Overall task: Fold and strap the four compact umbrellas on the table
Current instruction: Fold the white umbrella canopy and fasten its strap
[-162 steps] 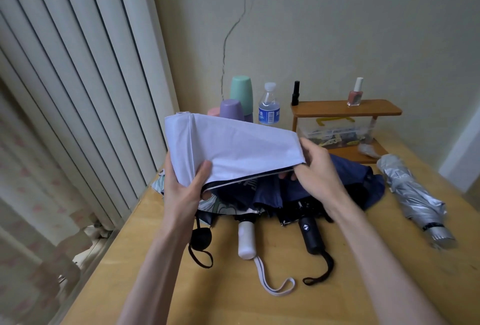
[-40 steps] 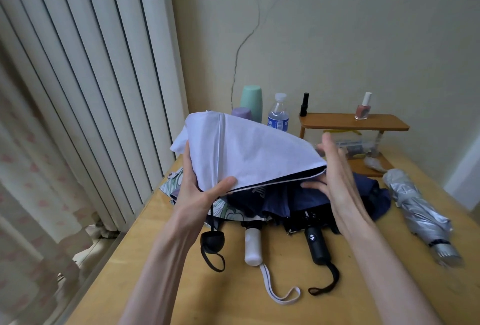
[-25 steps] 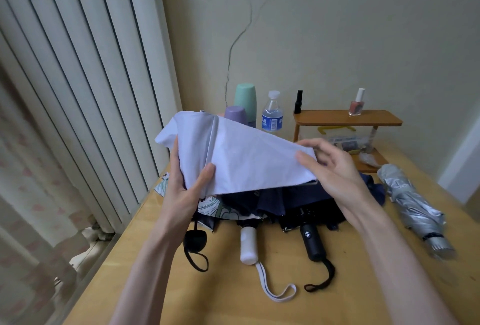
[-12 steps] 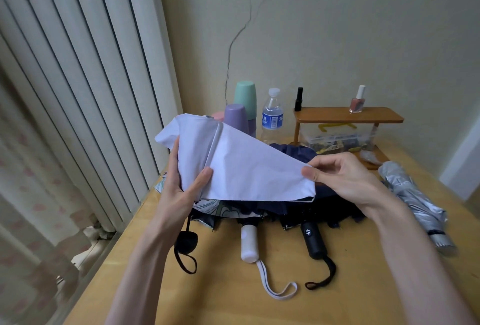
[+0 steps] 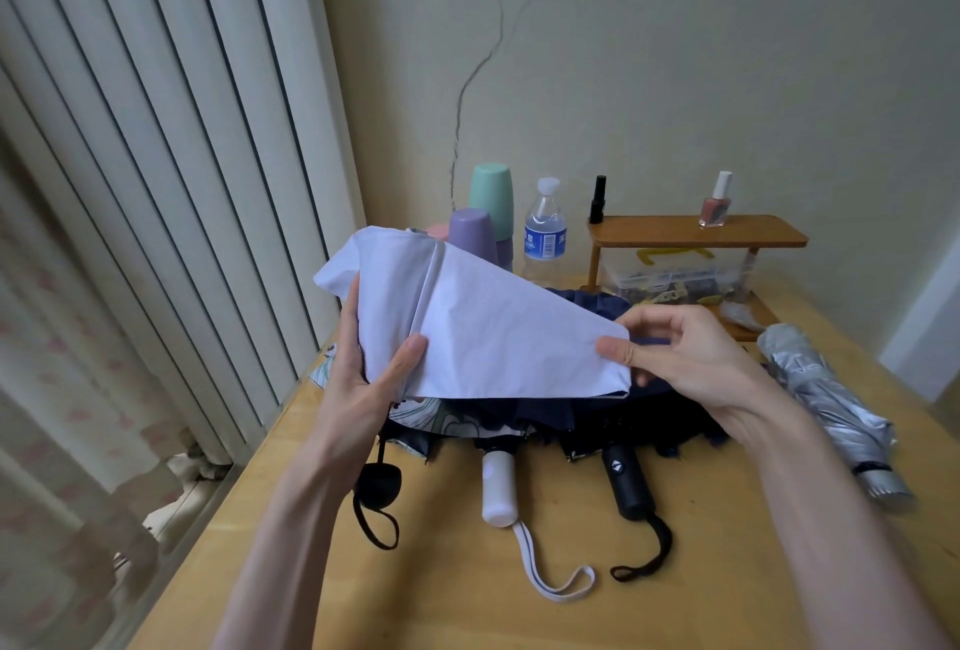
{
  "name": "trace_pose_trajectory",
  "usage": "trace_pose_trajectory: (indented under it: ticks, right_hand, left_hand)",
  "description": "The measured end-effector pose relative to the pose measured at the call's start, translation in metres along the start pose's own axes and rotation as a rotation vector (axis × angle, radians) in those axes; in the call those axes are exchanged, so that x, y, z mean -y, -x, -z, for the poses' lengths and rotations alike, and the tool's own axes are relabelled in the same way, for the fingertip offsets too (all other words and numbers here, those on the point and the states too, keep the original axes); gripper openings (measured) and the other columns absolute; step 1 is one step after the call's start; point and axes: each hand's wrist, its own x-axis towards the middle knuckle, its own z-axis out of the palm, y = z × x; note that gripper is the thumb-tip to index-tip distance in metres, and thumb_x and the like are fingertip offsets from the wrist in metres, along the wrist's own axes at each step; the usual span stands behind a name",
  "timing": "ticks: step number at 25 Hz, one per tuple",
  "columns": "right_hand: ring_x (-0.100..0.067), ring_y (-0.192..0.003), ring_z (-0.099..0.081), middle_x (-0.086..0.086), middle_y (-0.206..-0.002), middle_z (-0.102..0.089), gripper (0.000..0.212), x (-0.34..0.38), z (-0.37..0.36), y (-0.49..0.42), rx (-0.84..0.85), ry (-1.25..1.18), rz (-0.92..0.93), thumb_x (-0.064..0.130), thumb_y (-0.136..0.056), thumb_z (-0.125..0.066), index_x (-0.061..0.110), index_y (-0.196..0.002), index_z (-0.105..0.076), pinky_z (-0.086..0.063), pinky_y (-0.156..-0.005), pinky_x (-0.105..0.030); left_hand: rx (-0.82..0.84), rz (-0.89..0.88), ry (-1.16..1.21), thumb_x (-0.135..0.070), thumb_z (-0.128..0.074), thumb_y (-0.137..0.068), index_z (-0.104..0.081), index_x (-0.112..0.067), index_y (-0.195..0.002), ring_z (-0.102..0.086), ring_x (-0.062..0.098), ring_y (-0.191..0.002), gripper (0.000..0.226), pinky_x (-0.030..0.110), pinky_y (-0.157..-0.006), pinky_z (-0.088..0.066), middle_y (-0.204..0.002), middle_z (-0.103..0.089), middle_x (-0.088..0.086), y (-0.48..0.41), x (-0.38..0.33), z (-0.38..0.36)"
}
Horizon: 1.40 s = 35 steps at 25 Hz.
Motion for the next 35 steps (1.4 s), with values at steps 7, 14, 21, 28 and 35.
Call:
trace_pose_trajectory:
  ticks: [7, 14, 21, 28, 35]
  right_hand:
    - [-0.011, -0.079, -0.075, -0.002, -0.093, -0.082, 0.014, -0.002, -0.005, -0.005, -0.213, -0.059, 0.045, 0.007, -0.091, -0.079, 0.018, -0.099, -0.08, -0.06, -0.07, -0.018]
    - [-0.002, -0.091, -0.073, 0.004, -0.098, -0.081, 0.023, 0.001, -0.016, -0.004, -0.195, -0.112, 0.022, 0.022, -0.098, -0.075, 0.029, -0.12, -0.076, -0.055, -0.08, -0.021]
    - [-0.02, -0.099, -0.072, -0.02, -0.084, -0.068, 0.025, 0.014, -0.006, 0.003, -0.084, -0.201, 0.134, 0.007, -0.098, -0.069, 0.023, -0.116, -0.076, -0.05, -0.101, -0.032]
    - [-0.017, -0.116, -0.072, -0.002, -0.115, -0.079, 0.047, 0.015, -0.005, 0.004, -0.058, -0.174, 0.096, 0.0, -0.095, -0.071, 0.031, -0.131, -0.071, -0.054, -0.1, -0.025]
    - [-0.015, -0.073, -0.076, -0.007, -0.091, -0.082, 0.033, 0.001, -0.027, -0.007, -0.244, -0.237, -0.164, 0.031, -0.085, -0.082, 0.008, -0.108, -0.079, -0.059, -0.075, -0.029]
  left_hand:
    - [-0.135, -0.035, -0.052, -0.044, -0.083, -0.09, -0.028, -0.066, -0.154, -0.048, 0.012, -0.147, 0.087, 0.048, -0.116, -0.048, -0.164, -0.037, -0.024, -0.006, 0.013, -0.011]
    - [-0.199, -0.096, -0.052, -0.039, -0.082, -0.091, -0.028, -0.063, -0.155, -0.045, 0.012, -0.149, 0.087, 0.042, -0.11, -0.051, -0.164, -0.036, -0.025, -0.006, 0.012, -0.014]
    - [-0.229, -0.074, -0.065, -0.025, -0.078, -0.096, -0.026, -0.057, -0.16, -0.055, 0.005, -0.136, 0.088, 0.018, -0.076, -0.058, -0.161, -0.036, -0.029, -0.003, 0.007, -0.019]
    - [-0.231, -0.105, -0.088, -0.029, -0.077, -0.097, -0.024, -0.059, -0.159, -0.045, 0.003, -0.145, 0.088, 0.021, -0.088, -0.058, -0.162, -0.034, -0.031, -0.002, 0.006, -0.017]
    - [-0.235, -0.149, -0.121, -0.029, -0.078, -0.097, -0.025, -0.058, -0.159, -0.041, 0.002, -0.149, 0.087, 0.044, -0.12, -0.043, -0.162, -0.034, -0.033, -0.001, 0.008, -0.021]
